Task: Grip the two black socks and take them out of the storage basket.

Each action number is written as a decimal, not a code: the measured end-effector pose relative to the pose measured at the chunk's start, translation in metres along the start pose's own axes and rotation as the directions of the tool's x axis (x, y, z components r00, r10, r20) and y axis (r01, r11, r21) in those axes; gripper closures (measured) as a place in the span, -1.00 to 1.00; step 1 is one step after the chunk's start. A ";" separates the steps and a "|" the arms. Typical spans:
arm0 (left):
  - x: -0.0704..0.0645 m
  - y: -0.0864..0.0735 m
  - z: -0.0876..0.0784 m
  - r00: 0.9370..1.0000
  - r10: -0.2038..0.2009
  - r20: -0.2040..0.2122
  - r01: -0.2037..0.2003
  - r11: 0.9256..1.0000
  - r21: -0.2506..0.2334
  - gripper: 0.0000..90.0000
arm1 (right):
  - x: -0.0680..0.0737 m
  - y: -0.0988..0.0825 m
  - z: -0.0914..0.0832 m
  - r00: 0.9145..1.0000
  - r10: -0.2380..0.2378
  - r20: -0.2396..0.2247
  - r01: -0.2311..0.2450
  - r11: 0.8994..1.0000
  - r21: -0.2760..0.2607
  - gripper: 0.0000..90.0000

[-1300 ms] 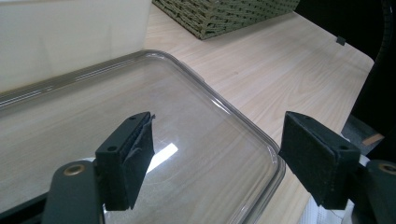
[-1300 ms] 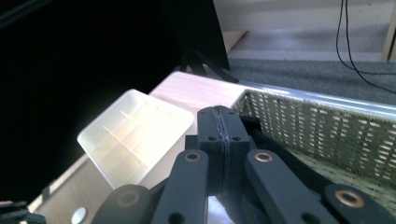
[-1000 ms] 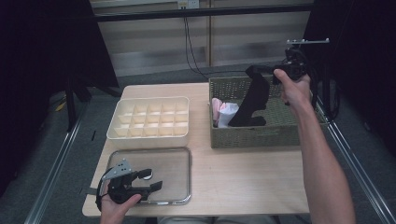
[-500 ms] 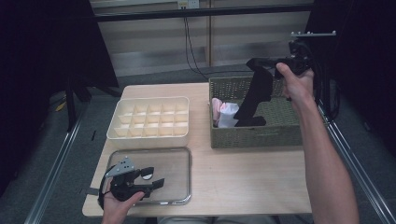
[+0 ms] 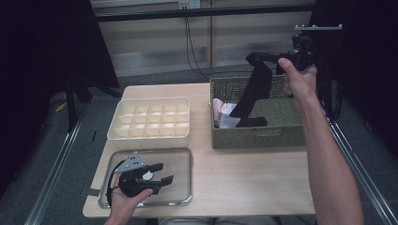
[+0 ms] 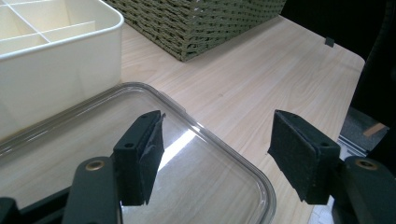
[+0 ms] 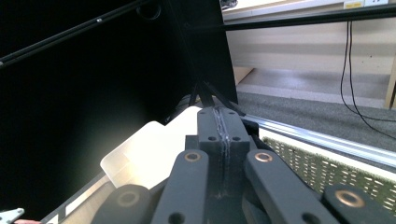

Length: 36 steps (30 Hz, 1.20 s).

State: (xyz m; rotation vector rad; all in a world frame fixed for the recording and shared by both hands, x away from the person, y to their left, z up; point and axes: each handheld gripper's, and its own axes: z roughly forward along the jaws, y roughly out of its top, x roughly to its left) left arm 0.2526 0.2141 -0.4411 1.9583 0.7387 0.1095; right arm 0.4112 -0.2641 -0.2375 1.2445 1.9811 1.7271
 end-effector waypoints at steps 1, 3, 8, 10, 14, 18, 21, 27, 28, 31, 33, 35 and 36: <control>0.001 0.001 0.001 1.000 0.004 -0.003 -0.004 1.000 -0.008 -0.22 | 0.001 0.001 -0.002 1.000 -0.001 -0.002 0.001 1.000 -0.004 0.98; 0.006 0.004 0.004 1.000 0.008 -0.017 -0.007 1.000 0.001 -0.20 | 0.004 0.003 -0.004 1.000 -0.004 -0.008 0.004 1.000 -0.014 0.98; 0.012 0.011 0.012 1.000 0.003 -0.017 -0.003 1.000 -0.008 -0.20 | 0.012 0.004 -0.010 1.000 -0.016 -0.014 0.016 1.000 -0.017 0.98; 0.013 0.013 0.016 1.000 0.005 -0.012 -0.005 1.000 -0.017 -0.20 | 0.015 0.005 -0.012 1.000 -0.013 -0.015 0.012 1.000 -0.010 0.98; 0.013 0.012 0.019 1.000 0.001 -0.005 -0.001 1.000 -0.026 -0.20 | 0.024 0.006 -0.017 1.000 -0.022 -0.020 0.022 1.000 -0.014 0.98; 0.015 0.009 0.016 1.000 -0.010 -0.012 0.010 0.999 -0.034 -0.20 | 0.032 0.008 -0.023 0.999 -0.028 -0.034 0.027 0.999 -0.028 0.98; 0.017 0.008 0.014 1.000 -0.020 -0.018 0.020 0.999 -0.038 -0.20 | 0.040 0.008 -0.028 0.998 -0.039 -0.045 0.038 0.999 -0.036 0.98; 0.020 0.007 0.016 0.999 -0.020 -0.028 0.019 0.999 -0.035 -0.20 | 0.051 0.003 -0.035 0.998 -0.042 -0.056 0.041 0.999 -0.025 0.98; 0.020 0.007 0.016 0.999 -0.020 -0.026 0.019 0.999 -0.036 -0.20 | 0.053 0.001 -0.036 0.997 -0.042 -0.059 0.041 0.999 -0.025 0.98; 0.021 0.007 0.016 0.999 -0.023 -0.030 0.022 0.999 -0.044 -0.20 | 0.061 -0.004 -0.041 0.996 -0.031 -0.080 0.029 0.999 -0.028 0.98; 0.021 0.006 0.016 0.999 -0.030 -0.025 0.029 0.999 -0.046 -0.21 | 0.066 -0.007 -0.043 0.996 -0.030 -0.082 0.028 0.999 -0.025 0.98; 0.021 0.006 0.016 0.999 -0.030 -0.026 0.029 0.998 -0.049 -0.21 | 0.071 -0.011 -0.045 0.995 -0.032 -0.095 0.030 0.999 -0.020 0.98; 0.021 0.006 0.016 0.999 -0.030 -0.026 0.029 0.998 -0.048 -0.21 | 0.074 -0.013 -0.045 0.995 -0.037 -0.095 0.035 0.999 -0.020 0.98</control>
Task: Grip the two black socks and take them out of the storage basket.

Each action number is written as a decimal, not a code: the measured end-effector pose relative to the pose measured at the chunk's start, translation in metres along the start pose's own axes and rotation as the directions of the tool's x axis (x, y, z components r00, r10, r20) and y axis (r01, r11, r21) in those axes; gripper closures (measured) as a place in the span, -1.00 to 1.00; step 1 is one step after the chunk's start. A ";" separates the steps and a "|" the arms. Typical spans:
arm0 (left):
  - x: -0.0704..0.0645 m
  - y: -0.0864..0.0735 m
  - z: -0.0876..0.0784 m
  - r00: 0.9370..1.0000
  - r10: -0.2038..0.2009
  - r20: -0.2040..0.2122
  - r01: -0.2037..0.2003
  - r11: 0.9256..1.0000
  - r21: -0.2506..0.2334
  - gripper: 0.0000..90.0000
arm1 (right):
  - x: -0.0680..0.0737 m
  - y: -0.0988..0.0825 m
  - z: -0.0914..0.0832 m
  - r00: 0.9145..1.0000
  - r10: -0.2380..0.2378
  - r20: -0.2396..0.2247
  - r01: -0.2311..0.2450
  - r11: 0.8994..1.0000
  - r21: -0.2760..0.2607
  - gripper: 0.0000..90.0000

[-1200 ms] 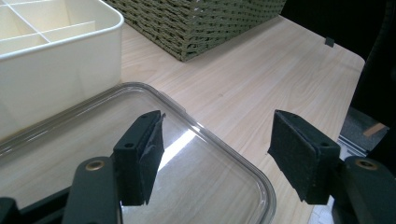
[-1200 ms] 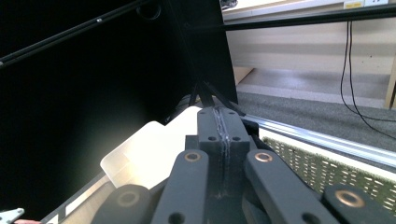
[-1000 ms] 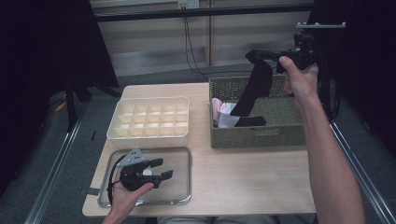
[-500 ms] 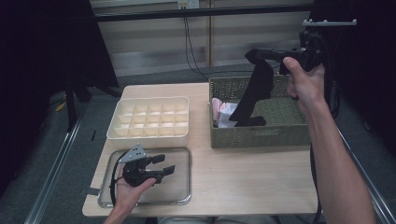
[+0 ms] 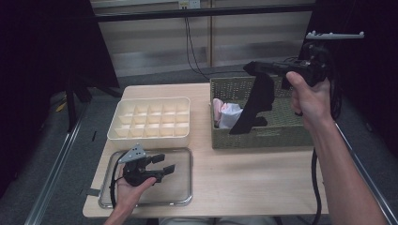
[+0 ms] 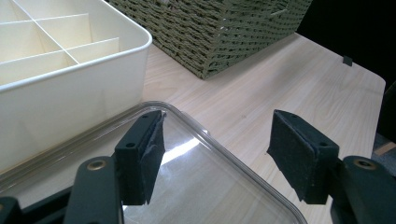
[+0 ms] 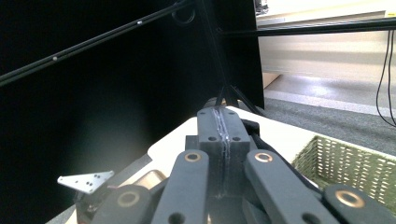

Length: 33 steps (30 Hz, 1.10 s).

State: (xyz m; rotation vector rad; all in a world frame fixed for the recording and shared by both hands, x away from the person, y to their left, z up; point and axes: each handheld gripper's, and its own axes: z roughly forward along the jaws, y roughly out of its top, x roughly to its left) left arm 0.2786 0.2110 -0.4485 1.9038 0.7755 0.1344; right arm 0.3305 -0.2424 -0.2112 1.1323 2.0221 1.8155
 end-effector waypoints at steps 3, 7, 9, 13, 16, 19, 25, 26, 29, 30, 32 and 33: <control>0.000 0.000 0.000 1.000 -0.001 0.000 0.001 1.000 0.001 -0.21 | 0.007 -0.007 -0.001 1.000 0.002 -0.017 -0.002 1.000 0.003 0.98; 0.001 0.001 0.002 1.000 -0.004 0.005 0.004 1.000 0.009 -0.20 | 0.016 -0.017 0.001 0.999 -0.003 -0.035 0.003 1.000 0.012 0.98; 0.000 0.003 0.004 1.000 0.000 0.004 0.000 1.000 0.012 -0.20 | 0.021 -0.022 0.003 0.999 -0.002 -0.053 0.003 1.000 0.016 0.98; -0.003 0.005 0.006 1.000 0.004 0.014 -0.005 1.000 0.009 -0.20 | 0.033 -0.030 0.006 0.998 -0.005 -0.064 0.006 1.000 0.016 0.98; -0.005 0.007 0.005 1.000 0.013 0.017 -0.013 1.000 0.006 -0.19 | 0.043 -0.038 0.009 0.997 -0.016 -0.081 0.018 1.000 0.022 0.98; -0.007 0.010 0.004 0.999 0.029 0.024 -0.029 1.000 0.000 -0.08 | 0.050 -0.047 0.013 0.995 -0.019 -0.094 0.021 0.999 0.029 0.98; -0.011 0.018 0.008 0.998 0.048 0.037 -0.048 0.999 -0.009 0.06 | 0.053 -0.078 0.024 0.995 0.006 -0.103 -0.001 0.999 0.048 0.98; -0.012 0.019 0.009 0.998 0.052 0.044 -0.052 0.999 -0.008 0.12 | 0.052 -0.087 0.026 0.994 0.013 -0.107 -0.006 0.998 0.058 0.98; -0.014 0.024 0.016 0.996 0.060 0.059 -0.060 0.998 0.009 0.19 | 0.044 -0.107 0.032 0.993 0.043 -0.112 -0.034 0.996 0.077 0.98; -0.014 0.026 0.017 0.996 0.048 0.070 -0.048 0.999 0.003 0.22 | 0.040 -0.115 0.034 0.992 0.064 -0.111 -0.055 0.995 0.087 0.98; -0.016 0.030 0.024 0.996 0.049 0.075 -0.049 0.999 0.003 0.23 | 0.035 -0.126 0.038 0.992 0.075 -0.106 -0.063 0.992 0.107 0.98; -0.018 0.032 0.027 0.996 0.056 0.075 -0.057 0.998 0.008 0.23 | 0.033 -0.131 0.039 0.991 0.083 -0.105 -0.071 0.991 0.116 0.98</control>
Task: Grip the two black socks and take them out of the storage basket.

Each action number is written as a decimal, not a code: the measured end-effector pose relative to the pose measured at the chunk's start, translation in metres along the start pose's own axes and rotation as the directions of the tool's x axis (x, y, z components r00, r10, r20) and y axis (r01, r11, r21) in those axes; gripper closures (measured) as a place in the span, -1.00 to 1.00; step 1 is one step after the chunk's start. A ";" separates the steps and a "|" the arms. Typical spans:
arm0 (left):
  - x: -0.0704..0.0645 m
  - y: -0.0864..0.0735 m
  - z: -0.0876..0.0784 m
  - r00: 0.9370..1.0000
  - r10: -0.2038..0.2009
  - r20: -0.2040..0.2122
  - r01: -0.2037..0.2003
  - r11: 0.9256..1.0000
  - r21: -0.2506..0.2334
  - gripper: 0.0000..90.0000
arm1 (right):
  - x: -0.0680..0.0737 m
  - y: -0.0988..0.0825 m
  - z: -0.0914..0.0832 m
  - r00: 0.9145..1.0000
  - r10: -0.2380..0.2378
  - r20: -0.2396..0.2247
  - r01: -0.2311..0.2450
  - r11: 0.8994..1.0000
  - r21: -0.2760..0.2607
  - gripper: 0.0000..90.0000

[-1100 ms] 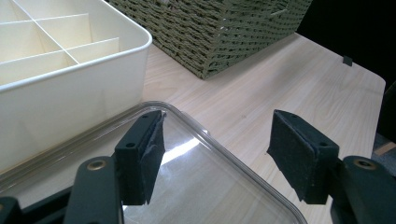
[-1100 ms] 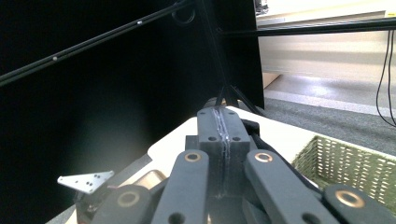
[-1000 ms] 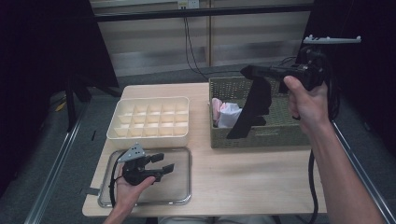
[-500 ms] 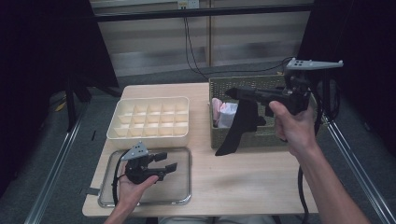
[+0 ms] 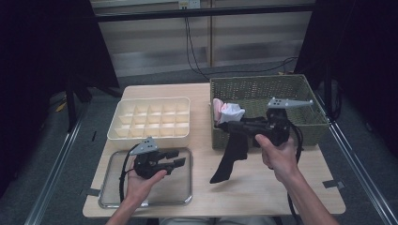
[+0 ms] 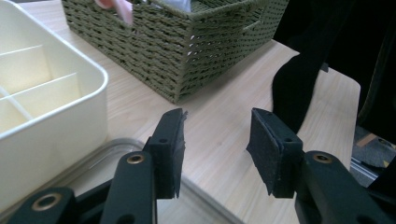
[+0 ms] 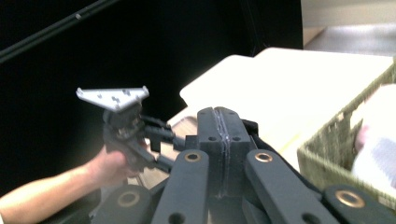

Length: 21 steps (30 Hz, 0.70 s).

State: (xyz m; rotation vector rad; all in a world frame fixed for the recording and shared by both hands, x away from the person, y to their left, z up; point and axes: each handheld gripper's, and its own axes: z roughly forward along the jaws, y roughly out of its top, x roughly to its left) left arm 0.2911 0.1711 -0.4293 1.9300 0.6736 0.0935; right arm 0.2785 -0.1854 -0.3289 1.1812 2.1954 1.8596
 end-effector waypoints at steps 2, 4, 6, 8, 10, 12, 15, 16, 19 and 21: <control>-0.003 0.003 0.009 1.000 0.005 0.013 -0.005 1.000 0.014 0.23 | -0.005 -0.009 0.001 1.000 0.014 -0.001 -0.014 1.000 0.008 0.98; -0.006 0.005 0.017 1.000 -0.002 0.025 0.002 1.000 0.015 0.23 | -0.009 -0.017 0.001 1.000 0.027 -0.009 -0.027 1.000 0.013 0.98; -0.009 0.006 0.026 0.999 -0.009 0.037 0.008 1.000 0.017 0.19 | -0.012 -0.025 0.001 0.999 0.034 0.000 -0.034 0.999 0.027 0.98; -0.014 0.007 0.033 0.999 0.004 0.044 -0.005 0.999 0.035 0.19 | -0.014 -0.032 0.001 0.999 0.045 0.006 -0.045 0.998 0.040 0.98; -0.019 0.006 0.039 0.998 0.015 0.061 -0.019 0.998 0.061 0.21 | -0.014 -0.039 0.000 0.999 0.046 0.011 -0.047 0.997 0.054 0.98; -0.023 0.006 0.044 0.996 0.034 0.080 -0.041 0.996 0.084 0.22 | -0.015 -0.046 -0.002 0.999 0.053 0.014 -0.054 0.997 0.061 0.98; -0.026 0.005 0.053 0.995 0.035 0.097 -0.045 0.994 0.102 0.23 | -0.019 -0.057 -0.005 0.998 0.062 0.019 -0.064 0.995 0.077 0.98; -0.026 0.004 0.056 0.995 0.034 0.096 -0.044 0.993 0.108 0.23 | -0.020 -0.062 -0.006 0.997 0.067 0.022 -0.069 0.994 0.082 0.98; -0.026 0.003 0.063 0.994 0.018 0.110 -0.031 0.992 0.120 0.10 | -0.023 -0.074 -0.008 0.996 0.077 0.038 -0.081 0.991 0.106 0.98; -0.027 0.002 0.068 0.994 0.013 0.109 -0.028 0.991 0.134 0.01 | -0.028 -0.083 -0.008 0.995 0.089 0.044 -0.094 0.988 0.121 0.98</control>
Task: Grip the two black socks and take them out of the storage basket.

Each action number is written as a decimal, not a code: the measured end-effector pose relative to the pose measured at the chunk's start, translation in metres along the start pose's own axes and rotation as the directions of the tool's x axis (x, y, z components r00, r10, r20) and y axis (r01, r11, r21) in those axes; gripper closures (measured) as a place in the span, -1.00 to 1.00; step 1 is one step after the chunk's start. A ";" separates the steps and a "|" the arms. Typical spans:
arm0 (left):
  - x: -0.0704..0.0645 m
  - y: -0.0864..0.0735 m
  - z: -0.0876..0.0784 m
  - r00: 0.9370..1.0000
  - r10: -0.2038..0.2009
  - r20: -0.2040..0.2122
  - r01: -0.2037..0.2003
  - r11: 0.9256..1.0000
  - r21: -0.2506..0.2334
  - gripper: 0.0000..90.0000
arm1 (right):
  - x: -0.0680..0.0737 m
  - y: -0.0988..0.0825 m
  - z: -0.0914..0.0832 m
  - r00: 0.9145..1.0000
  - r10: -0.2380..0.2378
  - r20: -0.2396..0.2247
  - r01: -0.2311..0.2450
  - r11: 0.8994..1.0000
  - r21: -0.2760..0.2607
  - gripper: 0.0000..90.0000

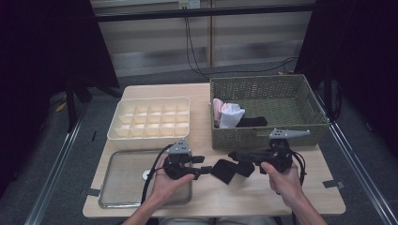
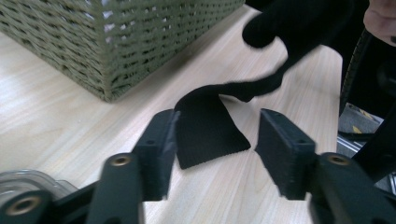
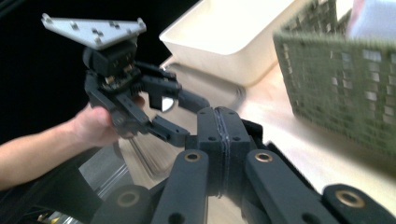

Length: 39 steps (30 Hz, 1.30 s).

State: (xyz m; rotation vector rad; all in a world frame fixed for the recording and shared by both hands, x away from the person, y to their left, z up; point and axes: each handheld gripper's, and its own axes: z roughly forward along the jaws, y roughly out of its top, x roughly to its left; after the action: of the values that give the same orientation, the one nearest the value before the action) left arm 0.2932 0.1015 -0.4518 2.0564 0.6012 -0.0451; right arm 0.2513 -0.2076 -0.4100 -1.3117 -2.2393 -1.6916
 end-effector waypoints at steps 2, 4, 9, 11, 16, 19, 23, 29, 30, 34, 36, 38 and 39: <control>-0.001 0.001 0.004 1.000 0.007 0.004 -0.007 1.000 0.013 -0.01 | -0.005 -0.006 0.001 1.000 0.015 0.013 -0.015 1.000 0.019 0.98; -0.002 0.000 0.008 1.000 0.011 0.012 -0.011 1.000 0.026 -0.03 | -0.009 -0.013 0.002 0.999 0.026 0.021 -0.027 0.999 0.032 0.98; -0.002 -0.002 0.017 1.000 0.011 0.014 -0.012 0.998 0.058 -0.04 | -0.019 -0.027 0.008 0.999 0.025 0.046 -0.029 0.997 0.078 0.97; -0.002 -0.002 0.020 1.000 0.009 0.017 -0.010 0.998 0.059 -0.05 | -0.022 -0.031 0.010 0.998 0.023 0.052 -0.028 0.995 0.097 0.97; -0.001 -0.003 0.030 0.999 0.007 0.032 -0.010 0.996 0.087 -0.07 | -0.030 -0.047 0.014 0.996 0.018 0.088 -0.030 0.991 0.131 0.96; -0.001 -0.006 0.036 0.999 -0.003 0.038 0.000 0.996 0.086 -0.07 | -0.037 -0.051 0.018 0.994 0.023 0.111 -0.039 0.989 0.141 0.95; -0.003 -0.008 0.041 0.999 0.009 0.050 -0.015 0.994 0.105 -0.04 | -0.039 -0.052 0.022 0.992 0.015 0.124 -0.035 0.986 0.163 0.89; -0.003 -0.009 0.044 0.998 0.012 0.059 -0.019 0.993 0.113 0.02 | -0.044 -0.057 0.032 0.988 -0.007 0.156 -0.027 0.976 0.214 0.78; -0.003 -0.010 0.045 0.998 0.014 0.057 -0.021 0.993 0.117 0.02 | -0.044 -0.058 0.033 0.988 -0.007 0.157 -0.026 0.977 0.213 0.76; -0.006 -0.011 0.049 0.998 0.018 0.066 -0.026 0.991 0.129 0.13 | -0.045 -0.058 0.034 0.988 -0.009 0.157 -0.026 0.976 0.218 0.66; -0.007 -0.012 0.051 0.997 0.039 0.069 -0.049 0.986 0.157 0.26 | -0.046 -0.058 0.034 0.988 -0.006 0.157 -0.029 0.975 0.220 0.64; -0.010 -0.013 0.053 0.995 0.048 0.085 -0.061 0.984 0.165 0.40 | -0.046 -0.058 0.034 0.987 -0.003 0.160 -0.033 0.974 0.222 0.61; -0.011 -0.013 0.054 0.995 0.048 0.092 -0.063 0.984 0.166 0.44 | -0.046 -0.058 0.034 0.987 0.004 0.163 -0.041 0.974 0.222 0.61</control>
State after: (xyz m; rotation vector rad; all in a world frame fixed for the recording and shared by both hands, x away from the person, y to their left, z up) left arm 0.2891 0.0584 -0.4888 2.2216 0.5000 -0.1583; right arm 0.2589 -0.2103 -0.4909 -1.4572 -2.4063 -1.3190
